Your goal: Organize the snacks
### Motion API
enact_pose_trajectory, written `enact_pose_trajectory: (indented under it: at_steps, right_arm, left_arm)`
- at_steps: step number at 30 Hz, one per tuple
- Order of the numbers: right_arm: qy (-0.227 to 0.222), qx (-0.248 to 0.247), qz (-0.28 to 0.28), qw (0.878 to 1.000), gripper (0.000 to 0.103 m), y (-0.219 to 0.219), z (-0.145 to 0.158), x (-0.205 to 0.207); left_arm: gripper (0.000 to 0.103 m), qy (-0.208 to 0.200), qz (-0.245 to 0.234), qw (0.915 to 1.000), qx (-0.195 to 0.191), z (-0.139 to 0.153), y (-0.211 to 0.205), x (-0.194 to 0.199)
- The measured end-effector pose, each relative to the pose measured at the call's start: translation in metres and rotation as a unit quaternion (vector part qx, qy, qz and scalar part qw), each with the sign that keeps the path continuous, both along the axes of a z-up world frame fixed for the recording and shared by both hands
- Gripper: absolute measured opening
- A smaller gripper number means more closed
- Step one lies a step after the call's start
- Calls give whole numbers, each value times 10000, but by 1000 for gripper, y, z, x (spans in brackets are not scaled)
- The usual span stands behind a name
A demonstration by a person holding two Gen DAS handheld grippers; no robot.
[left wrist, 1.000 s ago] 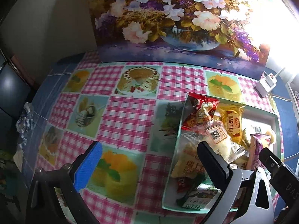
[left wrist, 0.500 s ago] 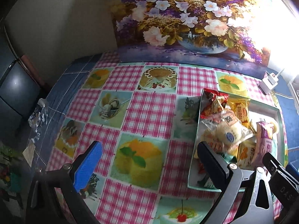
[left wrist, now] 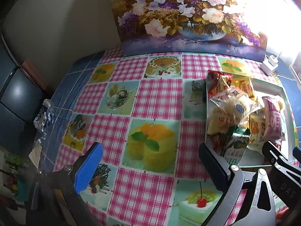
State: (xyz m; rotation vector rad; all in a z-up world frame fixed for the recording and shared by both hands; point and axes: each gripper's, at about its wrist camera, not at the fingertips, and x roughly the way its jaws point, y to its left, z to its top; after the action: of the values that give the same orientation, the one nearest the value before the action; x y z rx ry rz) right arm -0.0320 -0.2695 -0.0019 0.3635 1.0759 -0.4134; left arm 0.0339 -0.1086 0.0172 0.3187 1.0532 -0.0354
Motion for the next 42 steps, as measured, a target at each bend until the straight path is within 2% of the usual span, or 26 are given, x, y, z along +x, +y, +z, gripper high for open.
enact_pose_trajectory:
  at_steps: [26,42]
  right_arm:
    - [271,-241,192,9992,103,22,-14,-23]
    - [329,-208,162,9991,103,20,-18,-19]
  left_arm:
    - [101,193,168,9997,-31,-16,36,-14]
    - [101,198,-32,9998,25,-17,30,-14]
